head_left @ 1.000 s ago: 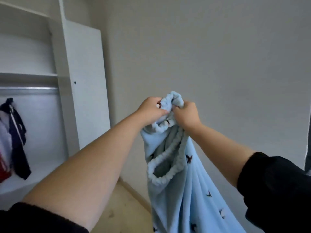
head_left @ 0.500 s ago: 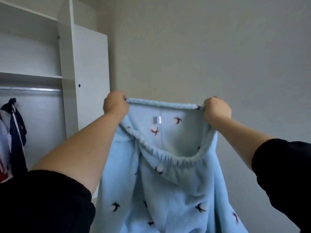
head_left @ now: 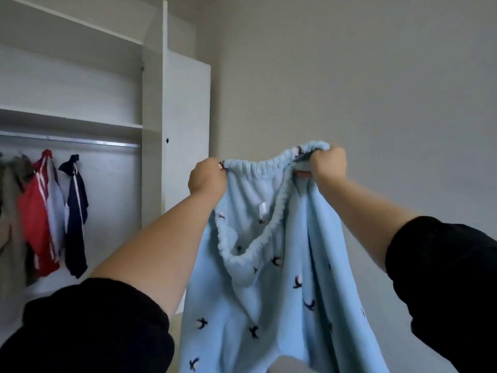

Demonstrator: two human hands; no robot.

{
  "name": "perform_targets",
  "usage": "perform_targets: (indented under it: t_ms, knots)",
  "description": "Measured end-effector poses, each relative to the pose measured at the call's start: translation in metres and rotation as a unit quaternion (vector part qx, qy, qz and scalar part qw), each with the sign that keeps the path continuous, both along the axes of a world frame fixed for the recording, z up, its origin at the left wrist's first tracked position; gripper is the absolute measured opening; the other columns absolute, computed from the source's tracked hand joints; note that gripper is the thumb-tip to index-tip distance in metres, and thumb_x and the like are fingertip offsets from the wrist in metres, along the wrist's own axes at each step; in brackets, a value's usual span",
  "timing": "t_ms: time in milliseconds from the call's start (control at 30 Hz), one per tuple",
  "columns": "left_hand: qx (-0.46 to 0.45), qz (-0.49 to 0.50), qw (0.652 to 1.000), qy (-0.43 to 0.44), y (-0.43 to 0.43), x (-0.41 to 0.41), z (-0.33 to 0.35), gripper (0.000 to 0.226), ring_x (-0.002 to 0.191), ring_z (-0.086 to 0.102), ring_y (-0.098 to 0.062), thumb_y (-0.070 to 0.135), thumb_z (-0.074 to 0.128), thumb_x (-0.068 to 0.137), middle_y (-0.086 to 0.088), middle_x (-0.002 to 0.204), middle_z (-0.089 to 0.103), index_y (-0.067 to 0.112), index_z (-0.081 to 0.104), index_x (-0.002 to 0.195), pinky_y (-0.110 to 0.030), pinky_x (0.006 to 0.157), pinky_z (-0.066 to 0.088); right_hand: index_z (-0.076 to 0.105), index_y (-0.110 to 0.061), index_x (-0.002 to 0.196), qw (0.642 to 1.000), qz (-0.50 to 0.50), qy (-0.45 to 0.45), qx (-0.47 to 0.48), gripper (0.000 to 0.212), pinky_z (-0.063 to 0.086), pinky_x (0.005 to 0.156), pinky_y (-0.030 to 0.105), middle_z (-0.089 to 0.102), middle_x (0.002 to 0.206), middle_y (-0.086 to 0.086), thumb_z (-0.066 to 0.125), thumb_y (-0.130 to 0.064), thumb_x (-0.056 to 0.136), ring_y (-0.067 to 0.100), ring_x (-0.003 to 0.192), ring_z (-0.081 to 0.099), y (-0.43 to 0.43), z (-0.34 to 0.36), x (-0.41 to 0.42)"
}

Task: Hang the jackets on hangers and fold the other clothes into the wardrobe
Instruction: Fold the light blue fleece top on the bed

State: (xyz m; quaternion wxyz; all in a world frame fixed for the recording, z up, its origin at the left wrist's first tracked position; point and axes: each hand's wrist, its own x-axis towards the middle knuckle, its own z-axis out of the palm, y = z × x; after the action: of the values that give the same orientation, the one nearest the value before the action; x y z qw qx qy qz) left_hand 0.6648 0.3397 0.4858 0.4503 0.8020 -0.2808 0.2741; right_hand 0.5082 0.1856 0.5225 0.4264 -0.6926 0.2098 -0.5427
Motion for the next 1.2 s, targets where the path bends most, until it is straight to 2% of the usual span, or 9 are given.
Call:
perform_targets:
  t_ms: [200,367,467,633,733,833,933,1067,1200]
  knots:
    - [-0.054,0.032,0.996,-0.056,0.03,0.007,0.041,0.021,0.087,0.055,-0.032,0.017,0.043,0.096,-0.013,0.102,0.064,0.01,0.063,0.099,-0.03,0.068,0.033,0.064,-0.007,0.081,0.992,0.042,-0.033,-0.115,0.017,0.052,0.069,0.036,0.067,0.076,0.003,0.075,-0.013,0.07,0.02,0.077,0.064,0.043,0.034,0.035]
    - [0.142,-0.029,0.989,-0.013,0.043,0.023,0.019,0.033,0.073,0.049,-0.028,0.029,0.062,0.088,-0.005,0.072,0.056,0.016,0.047,0.061,-0.027,0.062,0.034,0.055,-0.009,0.069,0.924,-0.077,0.335,-0.17,0.028,0.048,0.05,0.027,0.067,0.073,0.018,0.057,-0.026,0.091,0.027,0.06,0.066,0.022,0.004,0.026]
    - [0.121,-0.034,0.991,-0.047,0.046,0.021,0.005,0.025,0.072,0.048,-0.025,0.027,0.063,0.089,-0.002,0.072,0.053,0.013,0.055,0.069,-0.029,0.062,0.037,0.057,-0.005,0.082,0.944,-0.166,0.229,-0.169,0.035,0.043,0.066,0.032,0.067,0.092,0.02,0.051,-0.036,0.096,0.036,0.085,0.063,0.008,-0.011,0.02]
    - [0.194,-0.043,0.978,0.071,0.056,0.03,-0.026,0.019,0.089,0.058,-0.031,0.018,0.053,0.09,-0.01,0.095,0.06,0.016,0.049,0.071,-0.03,0.07,0.044,0.063,0.005,0.095,0.896,-0.161,0.368,-0.188,0.015,0.045,0.069,0.033,0.064,0.103,0.027,0.057,-0.005,0.086,0.038,0.095,0.063,-0.018,-0.03,-0.007]
    - [0.156,0.014,0.987,0.039,0.063,0.031,-0.032,0.012,0.096,0.061,-0.033,0.014,0.051,0.09,-0.013,0.103,0.064,0.013,0.056,0.079,-0.033,0.075,0.048,0.062,0.001,0.092,0.899,-0.211,0.317,-0.217,0.016,0.049,0.075,0.037,0.063,0.099,0.025,0.051,0.003,0.082,0.041,0.094,0.06,-0.028,-0.047,-0.018]
    - [0.105,0.023,0.99,0.095,0.068,0.04,-0.035,0.019,0.101,0.062,-0.032,0.011,0.053,0.085,-0.014,0.112,0.064,0.009,0.065,0.1,-0.031,0.077,0.048,0.062,-0.003,0.092,0.908,-0.245,0.292,-0.171,0.021,0.049,0.077,0.037,0.061,0.095,0.021,0.047,0.004,0.079,0.039,0.092,0.058,-0.041,-0.056,-0.032]
    - [0.021,-0.057,0.98,0.192,0.068,0.047,-0.036,0.01,0.085,0.066,-0.027,0.003,0.062,0.081,-0.015,0.097,0.068,0.006,0.067,0.088,-0.032,0.062,0.057,0.061,-0.001,0.085,0.91,-0.24,0.323,-0.101,0.016,0.046,0.068,0.03,0.062,0.088,0.02,0.047,0.003,0.079,0.033,0.077,0.056,-0.047,-0.062,-0.044]
    - [0.06,-0.108,0.973,0.194,0.071,0.047,-0.04,0.009,0.065,0.053,-0.019,0.002,0.064,0.081,-0.008,0.075,0.057,0.011,0.065,0.083,-0.017,0.041,0.045,0.053,0.003,0.066,0.884,-0.141,0.445,0.01,0.024,0.037,0.031,0.017,0.057,0.04,0.011,0.048,0.003,0.09,0.019,0.028,0.053,-0.045,-0.069,-0.048]
    - [0.095,-0.126,0.974,0.162,0.076,0.054,-0.044,0.008,0.071,0.048,-0.018,-0.001,0.067,0.077,-0.009,0.074,0.052,0.006,0.066,0.081,-0.023,0.055,0.039,0.057,0.001,0.088,0.939,-0.041,0.328,0.091,0.009,0.05,0.038,0.024,0.064,0.062,0.016,0.054,0.009,0.088,0.026,0.047,0.061,-0.052,-0.079,-0.05]
